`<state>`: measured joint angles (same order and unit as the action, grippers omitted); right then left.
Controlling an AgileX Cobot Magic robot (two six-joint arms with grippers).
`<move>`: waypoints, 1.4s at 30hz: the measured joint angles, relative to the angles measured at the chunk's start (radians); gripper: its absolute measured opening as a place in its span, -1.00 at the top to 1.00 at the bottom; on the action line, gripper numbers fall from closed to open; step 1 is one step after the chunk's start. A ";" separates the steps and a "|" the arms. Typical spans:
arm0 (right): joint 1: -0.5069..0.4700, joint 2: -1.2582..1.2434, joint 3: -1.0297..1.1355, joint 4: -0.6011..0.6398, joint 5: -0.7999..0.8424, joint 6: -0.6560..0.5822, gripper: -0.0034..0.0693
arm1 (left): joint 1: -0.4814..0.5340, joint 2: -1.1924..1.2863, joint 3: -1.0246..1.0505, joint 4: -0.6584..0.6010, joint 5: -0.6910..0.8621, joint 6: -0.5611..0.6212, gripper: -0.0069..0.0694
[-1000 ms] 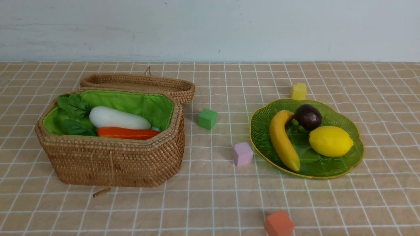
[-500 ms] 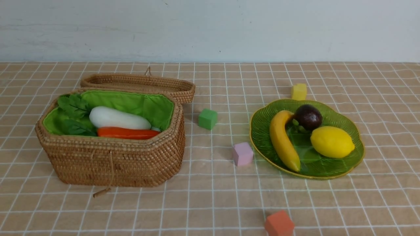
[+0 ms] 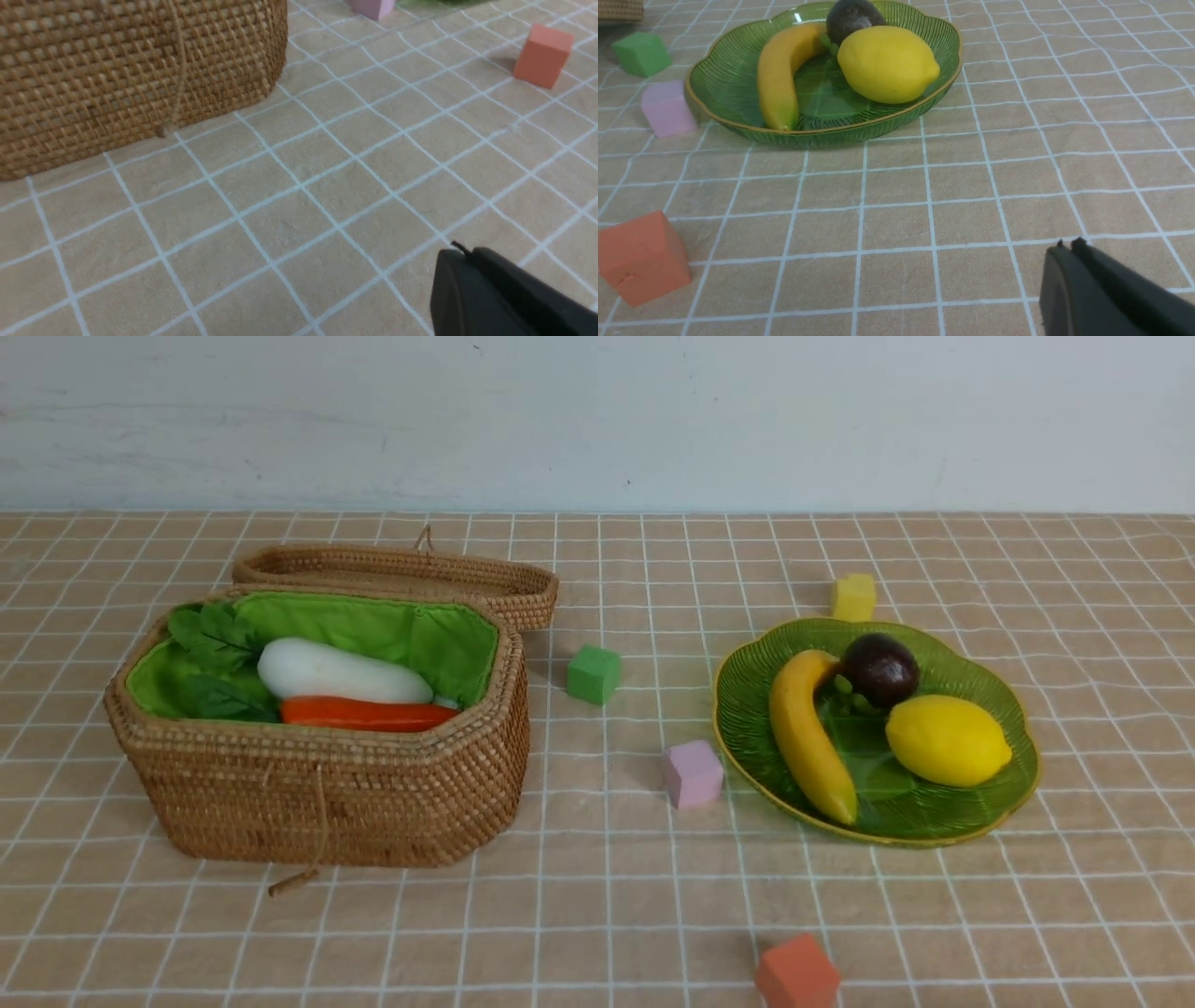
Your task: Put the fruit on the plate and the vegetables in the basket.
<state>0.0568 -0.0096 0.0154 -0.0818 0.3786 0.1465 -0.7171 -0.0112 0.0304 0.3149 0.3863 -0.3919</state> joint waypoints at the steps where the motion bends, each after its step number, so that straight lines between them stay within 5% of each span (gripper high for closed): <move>1: 0.000 0.000 0.000 0.000 0.000 0.000 0.90 | 0.044 0.000 0.001 -0.024 -0.061 0.007 0.85; 4: 0.000 0.000 0.000 0.000 0.000 0.000 0.89 | 0.199 0.000 0.001 -0.116 -0.207 0.055 0.85; 7: 0.000 0.000 0.000 0.000 0.000 0.000 0.89 | 0.449 0.000 0.001 -0.352 -0.341 0.176 0.85; 10: 0.000 0.000 0.000 0.000 0.000 0.000 0.89 | 0.553 0.000 0.001 -0.430 -0.298 0.225 0.85; 12: 0.000 0.000 0.000 0.000 0.000 0.000 0.88 | 0.592 0.000 0.001 -0.408 -0.133 0.236 0.85; 16: 0.000 0.000 0.000 0.000 0.000 0.000 0.87 | 0.598 0.000 0.001 -0.370 -0.008 0.191 0.85; 42: 0.000 0.000 0.000 0.000 0.000 0.012 0.81 | 0.598 0.000 0.001 -0.365 -0.007 0.128 0.85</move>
<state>0.0566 -0.0096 0.0154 -0.0818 0.3786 0.1585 -0.1189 -0.0112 0.0313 -0.0501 0.3793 -0.2638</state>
